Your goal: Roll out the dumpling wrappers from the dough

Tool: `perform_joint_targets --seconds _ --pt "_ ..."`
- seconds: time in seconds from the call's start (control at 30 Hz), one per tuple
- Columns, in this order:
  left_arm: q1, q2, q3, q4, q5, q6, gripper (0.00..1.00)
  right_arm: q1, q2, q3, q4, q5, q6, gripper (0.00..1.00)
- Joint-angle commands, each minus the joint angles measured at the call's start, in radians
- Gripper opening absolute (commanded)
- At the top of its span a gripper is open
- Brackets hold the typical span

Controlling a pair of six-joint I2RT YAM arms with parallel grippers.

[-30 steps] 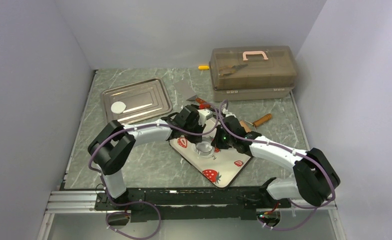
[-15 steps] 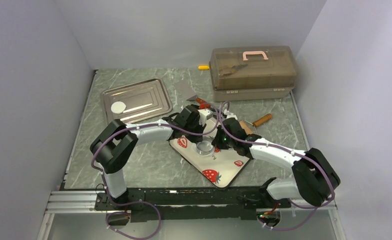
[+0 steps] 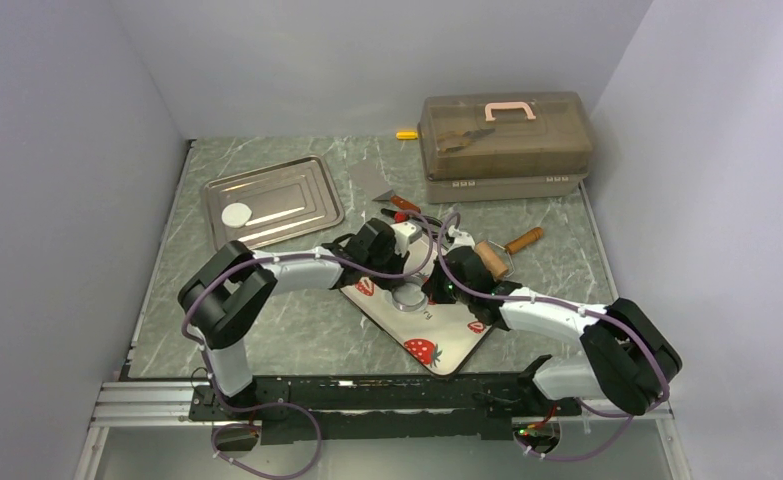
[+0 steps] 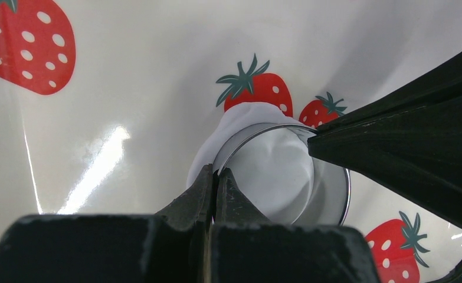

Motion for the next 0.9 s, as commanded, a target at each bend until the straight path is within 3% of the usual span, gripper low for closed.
perform_joint_targets --seconds 0.0,0.3,0.63,0.87 --pt "-0.006 0.038 -0.093 -0.02 -0.067 -0.048 0.0 0.037 0.03 -0.034 -0.015 -0.002 -0.016 0.0" --pt "-0.018 0.084 -0.203 0.032 -0.117 -0.1 0.0 0.098 0.025 -0.016 -0.02 0.029 0.011 0.0" --pt "-0.011 0.021 0.081 -0.15 -0.022 -0.005 0.0 0.112 -0.051 0.048 -0.181 0.079 -0.03 0.0" --pt "-0.012 -0.047 0.121 -0.168 0.022 0.05 0.21 0.113 -0.043 0.073 -0.173 0.075 -0.029 0.0"
